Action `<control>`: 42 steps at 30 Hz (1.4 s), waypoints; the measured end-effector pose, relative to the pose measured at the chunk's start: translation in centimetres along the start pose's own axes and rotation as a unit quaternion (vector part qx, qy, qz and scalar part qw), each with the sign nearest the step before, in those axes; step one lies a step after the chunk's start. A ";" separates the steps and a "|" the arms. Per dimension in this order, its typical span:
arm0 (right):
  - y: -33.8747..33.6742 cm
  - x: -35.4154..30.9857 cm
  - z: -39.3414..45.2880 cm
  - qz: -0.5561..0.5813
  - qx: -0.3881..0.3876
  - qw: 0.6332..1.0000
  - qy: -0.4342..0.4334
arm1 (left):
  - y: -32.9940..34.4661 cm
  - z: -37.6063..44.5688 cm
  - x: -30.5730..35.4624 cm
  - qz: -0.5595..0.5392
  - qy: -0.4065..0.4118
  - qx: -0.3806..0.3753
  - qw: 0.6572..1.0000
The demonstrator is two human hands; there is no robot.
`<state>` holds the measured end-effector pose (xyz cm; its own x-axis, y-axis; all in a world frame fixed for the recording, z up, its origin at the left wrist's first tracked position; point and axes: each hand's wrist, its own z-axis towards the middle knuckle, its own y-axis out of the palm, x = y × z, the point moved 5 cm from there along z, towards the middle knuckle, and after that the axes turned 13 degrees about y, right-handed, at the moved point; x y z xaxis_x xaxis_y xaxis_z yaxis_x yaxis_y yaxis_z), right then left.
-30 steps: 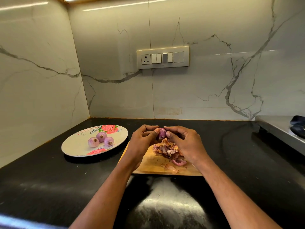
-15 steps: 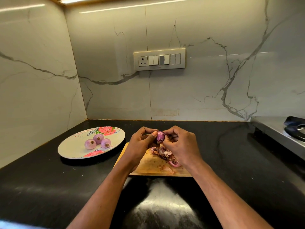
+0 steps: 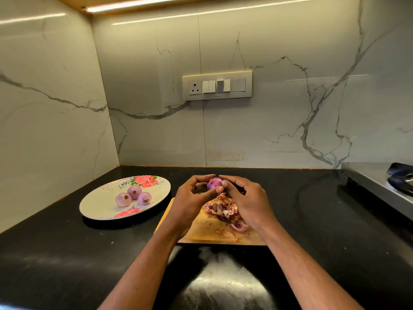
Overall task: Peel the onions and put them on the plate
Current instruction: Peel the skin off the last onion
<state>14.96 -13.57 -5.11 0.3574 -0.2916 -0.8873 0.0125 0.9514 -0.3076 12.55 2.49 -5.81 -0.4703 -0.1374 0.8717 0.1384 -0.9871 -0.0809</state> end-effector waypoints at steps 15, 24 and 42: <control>0.6 -1.3 -0.9 -0.143 0.141 0.973 -0.115 | 0.4 -0.3 0.4 0.015 0.016 0.007 1.000; 0.8 -0.3 -0.2 -0.016 0.051 0.999 0.013 | -0.3 -0.3 0.2 0.007 0.004 0.032 0.999; -0.2 0.0 -0.3 0.003 0.131 0.991 0.012 | 0.1 -0.4 0.4 0.033 0.008 0.019 0.999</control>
<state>14.72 -13.80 -5.13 0.3365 -0.2850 -0.8975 0.2539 0.9453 -0.2050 12.06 2.26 -5.61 -0.4737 -0.2041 0.8567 0.2022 -0.9720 -0.1198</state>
